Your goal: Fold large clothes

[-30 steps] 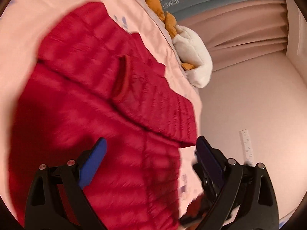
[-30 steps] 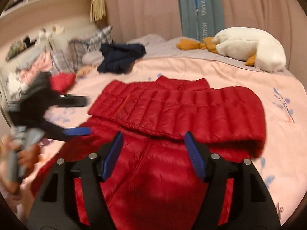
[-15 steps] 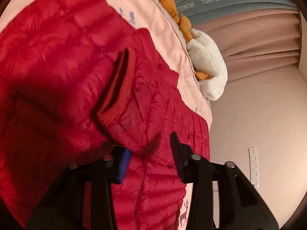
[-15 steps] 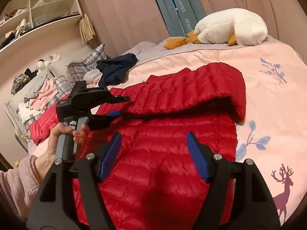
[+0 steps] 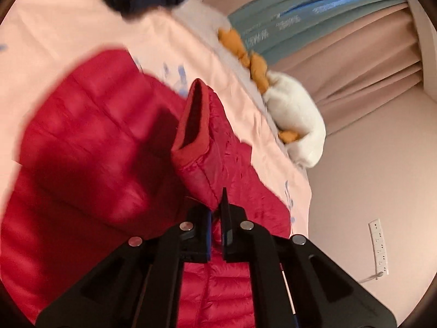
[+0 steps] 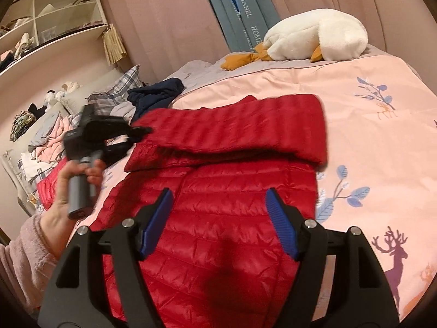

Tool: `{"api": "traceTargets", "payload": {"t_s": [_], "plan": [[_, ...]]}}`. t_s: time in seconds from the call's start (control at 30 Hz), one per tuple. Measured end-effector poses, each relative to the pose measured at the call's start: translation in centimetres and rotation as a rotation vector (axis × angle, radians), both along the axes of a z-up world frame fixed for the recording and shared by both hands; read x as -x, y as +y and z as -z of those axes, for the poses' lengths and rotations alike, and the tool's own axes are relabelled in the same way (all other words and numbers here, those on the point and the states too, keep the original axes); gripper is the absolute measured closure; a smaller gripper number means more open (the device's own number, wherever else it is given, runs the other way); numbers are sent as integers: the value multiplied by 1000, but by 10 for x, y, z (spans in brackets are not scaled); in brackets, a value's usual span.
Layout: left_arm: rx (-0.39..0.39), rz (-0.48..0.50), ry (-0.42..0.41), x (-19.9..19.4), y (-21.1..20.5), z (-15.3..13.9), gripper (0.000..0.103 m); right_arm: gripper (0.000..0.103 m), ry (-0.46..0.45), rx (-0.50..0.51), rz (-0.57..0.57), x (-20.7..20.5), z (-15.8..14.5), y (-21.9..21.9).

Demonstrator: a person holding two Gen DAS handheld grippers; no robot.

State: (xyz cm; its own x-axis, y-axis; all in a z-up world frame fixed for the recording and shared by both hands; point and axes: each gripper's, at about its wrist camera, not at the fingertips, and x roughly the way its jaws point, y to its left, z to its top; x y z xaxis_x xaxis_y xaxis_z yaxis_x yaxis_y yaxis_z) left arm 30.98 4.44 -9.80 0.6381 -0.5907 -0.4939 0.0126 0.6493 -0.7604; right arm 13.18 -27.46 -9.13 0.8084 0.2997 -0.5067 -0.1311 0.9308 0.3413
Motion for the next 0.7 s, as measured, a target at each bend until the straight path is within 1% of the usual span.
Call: {"api": "traceTargets", "payload": {"t_s": [0.07,0.13,0.2,0.23,0.27,0.3,0.33,0.37,0.4,0.43,0.5,0.6,0.67,0.7], "plan": [[-29,-35,-9,8,20,-3,98,31,3,-12,9,0,0,-3],[-92,-49,31,12,34,4,98,31,11,-19,20,-2,0,-5],[-111,-22,80,10,41,17,98,30,21,-23,25,-5,0,-6],[-129,-36,112,12,46,25,98,30,31,-24,29,-7,1,-6],[-135,-53,125,14,53,29,98,30,45,-20,30,-10,1,-6],[-130,-66,128,17,61,32,95,29,56,-10,29,-13,1,-6],[-134,-75,139,18,65,33,86,28,59,0,29,-15,0,-6],[-136,-67,159,18,70,36,81,27,63,17,30,-17,-2,-6],[-141,-45,174,16,73,38,68,27,65,30,32,-20,-4,-7],[-158,-35,180,14,70,39,53,26,65,48,36,-23,-6,-8],[-221,-29,169,18,73,34,44,26,67,76,42,-30,-9,-11],[-276,-34,106,19,79,16,43,26,78,125,57,-52,-14,-13],[-332,-32,52,16,76,2,43,26,79,159,62,-72,-17,-11],[-377,-19,22,11,68,-7,43,26,74,175,65,-83,-18,-10]]}}
